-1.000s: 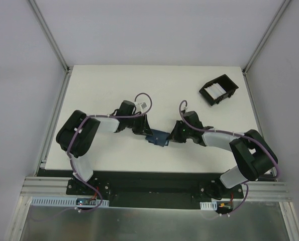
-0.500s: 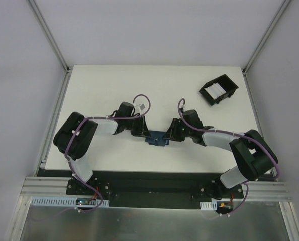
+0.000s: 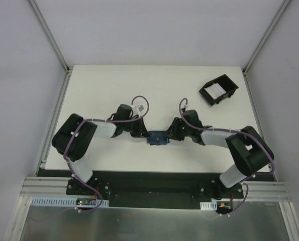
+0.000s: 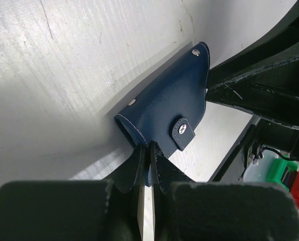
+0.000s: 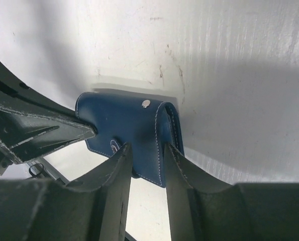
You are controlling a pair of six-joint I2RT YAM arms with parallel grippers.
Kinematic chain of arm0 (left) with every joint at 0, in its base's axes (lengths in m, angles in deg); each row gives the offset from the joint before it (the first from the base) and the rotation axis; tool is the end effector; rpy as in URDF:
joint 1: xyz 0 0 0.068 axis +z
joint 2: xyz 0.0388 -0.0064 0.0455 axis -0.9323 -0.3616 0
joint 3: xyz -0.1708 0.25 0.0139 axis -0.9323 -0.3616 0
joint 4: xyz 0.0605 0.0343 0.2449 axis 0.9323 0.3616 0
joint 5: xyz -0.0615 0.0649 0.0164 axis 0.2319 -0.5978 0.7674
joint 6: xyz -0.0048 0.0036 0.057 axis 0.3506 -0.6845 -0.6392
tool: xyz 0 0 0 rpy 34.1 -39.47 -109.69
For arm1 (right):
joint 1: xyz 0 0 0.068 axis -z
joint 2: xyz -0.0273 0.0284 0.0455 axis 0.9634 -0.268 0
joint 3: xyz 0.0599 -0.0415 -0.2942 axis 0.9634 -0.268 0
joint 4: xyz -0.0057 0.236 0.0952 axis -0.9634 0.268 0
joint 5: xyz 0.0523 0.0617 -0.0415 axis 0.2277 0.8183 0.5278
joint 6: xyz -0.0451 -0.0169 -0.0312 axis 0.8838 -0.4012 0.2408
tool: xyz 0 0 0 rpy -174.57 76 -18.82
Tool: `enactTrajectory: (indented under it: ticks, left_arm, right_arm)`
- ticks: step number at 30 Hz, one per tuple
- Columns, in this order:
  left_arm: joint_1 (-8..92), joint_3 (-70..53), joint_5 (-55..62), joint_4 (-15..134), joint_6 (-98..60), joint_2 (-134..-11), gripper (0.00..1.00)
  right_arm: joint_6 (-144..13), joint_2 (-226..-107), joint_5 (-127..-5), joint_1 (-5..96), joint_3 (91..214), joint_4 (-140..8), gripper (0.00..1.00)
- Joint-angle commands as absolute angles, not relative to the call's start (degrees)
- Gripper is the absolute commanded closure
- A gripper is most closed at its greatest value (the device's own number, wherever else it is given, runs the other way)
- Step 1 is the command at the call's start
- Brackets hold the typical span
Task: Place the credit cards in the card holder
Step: Open the card holder at the center of the board.
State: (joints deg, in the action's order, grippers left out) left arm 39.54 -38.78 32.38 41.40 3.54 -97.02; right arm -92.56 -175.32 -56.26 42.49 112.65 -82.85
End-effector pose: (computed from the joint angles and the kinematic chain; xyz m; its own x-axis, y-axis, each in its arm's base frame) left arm 0.2784 -0.1839 0.1717 -0.8884 -0.0146 -0.4588 0.3765 0.5488 -0.7464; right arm 0.2456 0.1674 0.1823 -0.8272 0.1157 -0.5499 -0.2897 0.7507 0.5937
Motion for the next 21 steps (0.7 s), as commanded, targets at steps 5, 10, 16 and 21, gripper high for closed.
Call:
enactTrajectory:
  ticks: [5, 10, 16, 21]
  left_arm:
    - [38.0, -40.5, 38.6, 33.4, 7.6, -97.1, 1.00]
    - [38.0, -40.8, 38.4, 33.8, 7.0, -96.6, 0.87]
    - [38.0, -41.0, 35.6, 37.6, 4.2, -94.3, 0.65]
    - [39.2, -41.2, 31.6, 43.2, 0.6, -90.5, 0.50]
  right_arm:
    - [-97.0, -176.1, -48.8, 41.6, 112.2, -98.8, 0.81]
    - [-95.7, -175.4, -48.1, 41.5, 112.1, -99.5, 0.99]
    - [-92.8, -172.7, -48.0, 41.8, 111.6, -98.6, 1.00]
    - [-86.7, -170.9, -46.3, 42.3, 110.9, -94.3, 0.99]
